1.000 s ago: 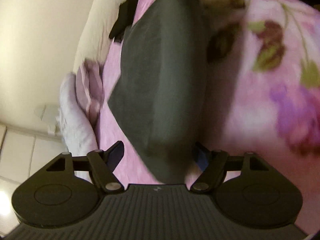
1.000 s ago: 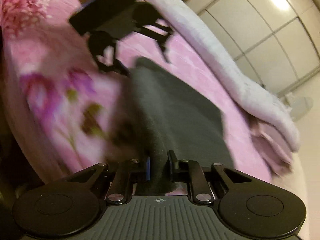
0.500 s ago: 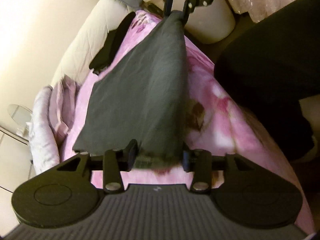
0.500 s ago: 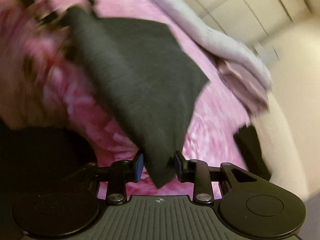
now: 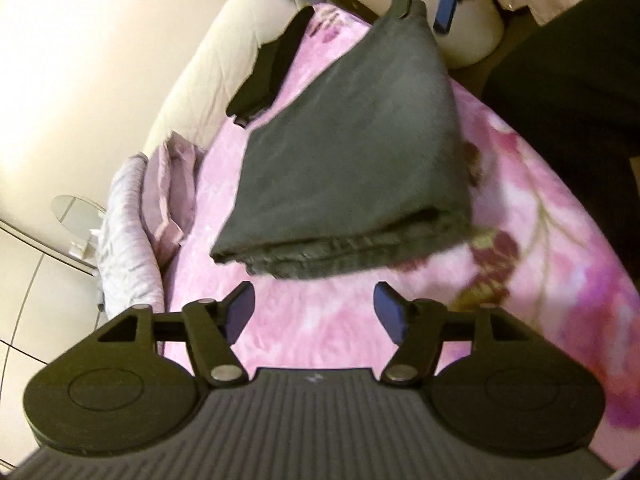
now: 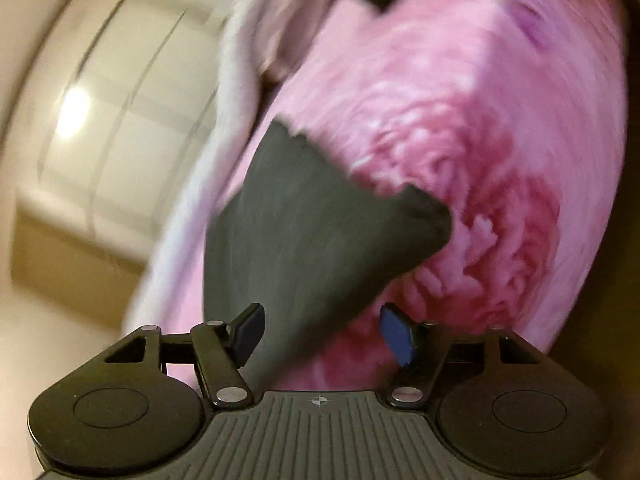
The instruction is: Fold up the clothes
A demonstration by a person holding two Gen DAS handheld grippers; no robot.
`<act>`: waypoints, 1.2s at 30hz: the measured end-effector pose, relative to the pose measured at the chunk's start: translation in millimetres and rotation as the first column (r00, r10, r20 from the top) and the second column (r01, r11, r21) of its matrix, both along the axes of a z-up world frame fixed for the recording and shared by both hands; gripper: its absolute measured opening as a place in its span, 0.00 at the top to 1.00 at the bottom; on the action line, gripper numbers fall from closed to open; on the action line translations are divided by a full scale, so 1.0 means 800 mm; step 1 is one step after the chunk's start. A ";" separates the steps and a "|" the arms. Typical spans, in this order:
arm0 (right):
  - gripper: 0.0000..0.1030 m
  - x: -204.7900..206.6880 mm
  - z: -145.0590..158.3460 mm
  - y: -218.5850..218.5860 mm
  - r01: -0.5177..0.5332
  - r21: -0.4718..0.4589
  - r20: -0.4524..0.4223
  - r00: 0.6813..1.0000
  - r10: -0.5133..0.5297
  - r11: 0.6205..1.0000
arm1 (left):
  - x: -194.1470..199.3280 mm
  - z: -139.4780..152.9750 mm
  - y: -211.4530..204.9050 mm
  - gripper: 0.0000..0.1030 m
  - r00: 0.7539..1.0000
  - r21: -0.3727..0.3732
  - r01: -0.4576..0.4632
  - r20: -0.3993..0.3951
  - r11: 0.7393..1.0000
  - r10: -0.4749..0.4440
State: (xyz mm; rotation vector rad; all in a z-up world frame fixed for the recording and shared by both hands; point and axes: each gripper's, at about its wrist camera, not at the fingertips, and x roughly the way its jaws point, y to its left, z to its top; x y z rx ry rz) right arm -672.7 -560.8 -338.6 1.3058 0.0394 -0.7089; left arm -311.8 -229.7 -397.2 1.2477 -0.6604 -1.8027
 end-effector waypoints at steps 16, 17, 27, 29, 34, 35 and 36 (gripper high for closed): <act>0.89 -0.016 0.076 -0.173 -0.016 -0.213 -0.251 0.967 -0.039 0.977 | -0.055 -0.064 -0.085 0.13 0.963 -0.169 0.174 0.234 0.970 -0.132; 0.89 -0.014 0.075 -0.190 -0.025 -0.225 -0.286 0.957 -0.042 0.974 | -0.060 -0.065 -0.093 0.13 0.962 -0.174 0.174 0.238 0.969 -0.130; 0.45 0.055 0.108 -0.081 -0.306 -0.402 -0.723 0.685 -0.094 0.863 | -0.067 -0.064 -0.136 0.18 0.942 -0.067 0.226 0.270 0.972 -0.201; 0.41 0.097 0.109 -0.021 -0.486 -0.439 -0.778 0.627 -0.049 0.755 | -0.064 -0.062 -0.142 0.18 0.947 -0.040 0.220 0.248 0.975 -0.203; 0.38 0.210 0.055 0.091 -0.845 -0.338 -0.927 0.375 0.008 0.415 | -0.062 -0.058 -0.143 0.18 0.964 -0.040 0.177 0.210 0.983 -0.165; 0.38 0.226 0.037 0.098 -0.879 -0.293 -0.951 0.307 -0.022 0.376 | -0.061 -0.057 -0.142 0.18 0.967 -0.044 0.168 0.203 0.985 -0.155; 0.38 0.237 0.020 0.102 -0.902 -0.251 -0.968 0.243 -0.069 0.351 | -0.061 -0.057 -0.141 0.18 0.970 -0.048 0.158 0.196 0.986 -0.146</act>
